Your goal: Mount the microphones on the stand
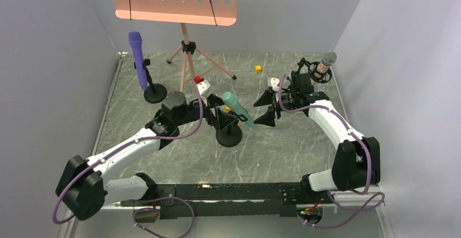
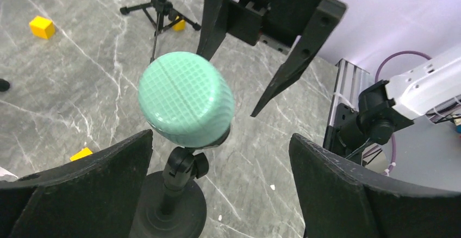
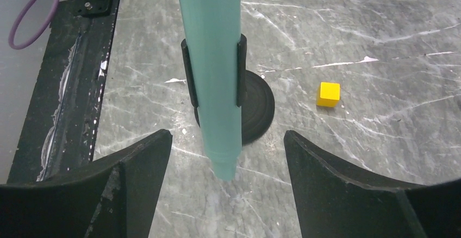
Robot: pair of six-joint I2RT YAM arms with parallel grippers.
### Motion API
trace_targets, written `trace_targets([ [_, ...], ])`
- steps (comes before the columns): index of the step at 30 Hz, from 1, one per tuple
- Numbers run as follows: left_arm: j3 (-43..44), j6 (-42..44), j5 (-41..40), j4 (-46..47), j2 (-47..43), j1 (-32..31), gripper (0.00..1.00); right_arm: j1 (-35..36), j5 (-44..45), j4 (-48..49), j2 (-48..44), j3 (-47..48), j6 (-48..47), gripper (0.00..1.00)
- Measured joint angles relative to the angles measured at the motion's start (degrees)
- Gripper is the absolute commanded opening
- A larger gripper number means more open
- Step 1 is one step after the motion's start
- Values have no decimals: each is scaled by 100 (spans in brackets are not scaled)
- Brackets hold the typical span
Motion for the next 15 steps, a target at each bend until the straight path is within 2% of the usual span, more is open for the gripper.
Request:
trace_targets([
  [7, -527, -22, -81, -74, -1130, 153, 99, 190, 166, -96, 7, 101, 140, 85],
  [12, -579, 175, -400, -1250, -2214, 896, 99, 573, 522, -271, 87, 555, 341, 89],
  [15, -437, 640, -815, -2332, -2787, 1193, 99, 809, 732, -352, 151, 817, 452, 89],
])
